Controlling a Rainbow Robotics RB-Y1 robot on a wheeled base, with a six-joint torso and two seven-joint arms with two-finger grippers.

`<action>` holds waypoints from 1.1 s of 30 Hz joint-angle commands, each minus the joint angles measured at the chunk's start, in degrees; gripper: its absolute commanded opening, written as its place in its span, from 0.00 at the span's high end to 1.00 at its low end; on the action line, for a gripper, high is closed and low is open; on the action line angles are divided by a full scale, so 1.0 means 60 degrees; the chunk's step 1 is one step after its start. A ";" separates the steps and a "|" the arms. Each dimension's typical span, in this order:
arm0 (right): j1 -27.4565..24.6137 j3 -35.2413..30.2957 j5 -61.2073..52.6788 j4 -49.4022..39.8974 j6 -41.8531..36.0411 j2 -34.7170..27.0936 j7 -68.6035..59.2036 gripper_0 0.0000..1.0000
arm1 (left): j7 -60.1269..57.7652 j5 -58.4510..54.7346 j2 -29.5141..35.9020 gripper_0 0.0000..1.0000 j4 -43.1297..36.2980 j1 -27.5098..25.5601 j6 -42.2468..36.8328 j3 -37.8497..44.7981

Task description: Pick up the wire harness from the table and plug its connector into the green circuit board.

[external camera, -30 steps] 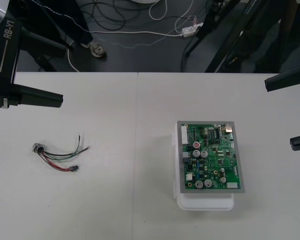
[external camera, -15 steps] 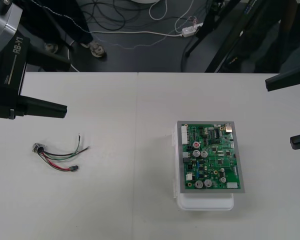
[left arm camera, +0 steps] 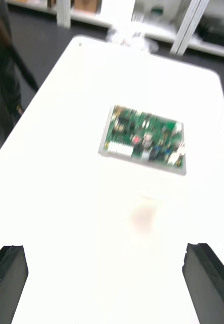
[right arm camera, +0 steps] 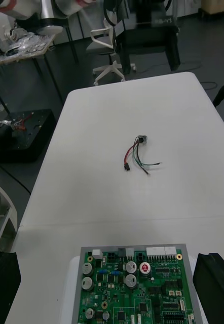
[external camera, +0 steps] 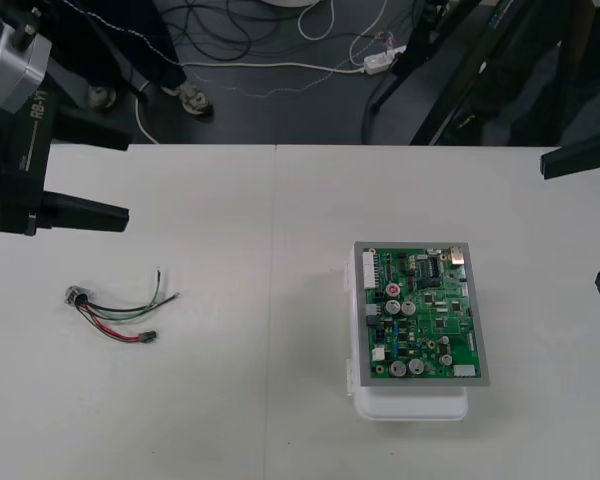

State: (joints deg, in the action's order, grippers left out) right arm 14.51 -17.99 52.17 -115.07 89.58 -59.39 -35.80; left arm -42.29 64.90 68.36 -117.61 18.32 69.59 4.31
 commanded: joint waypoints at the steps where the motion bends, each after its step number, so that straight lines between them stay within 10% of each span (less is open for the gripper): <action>1: -0.0558 -0.0766 -0.0476 0.0237 0.0070 0.0523 0.0562 0.00 | 0.1028 0.0697 0.0692 0.10 0.0091 -0.0094 0.0868 0.0234; 19: -0.2375 -0.1660 -0.2630 0.0984 0.0070 0.1124 0.1397 0.00 | 0.4500 0.2132 0.3402 0.10 0.0325 0.0843 -0.0685 -0.3369; 33: -0.2975 -0.2085 -0.3172 0.1468 0.0070 0.1285 0.1777 0.00 | 0.8089 0.2249 0.3460 0.10 0.2112 0.2909 -0.2633 -0.7339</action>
State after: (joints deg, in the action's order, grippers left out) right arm -0.01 -26.84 34.19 -105.94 89.68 -52.26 -28.55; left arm 2.07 77.65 87.44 -106.83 31.46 60.06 -36.99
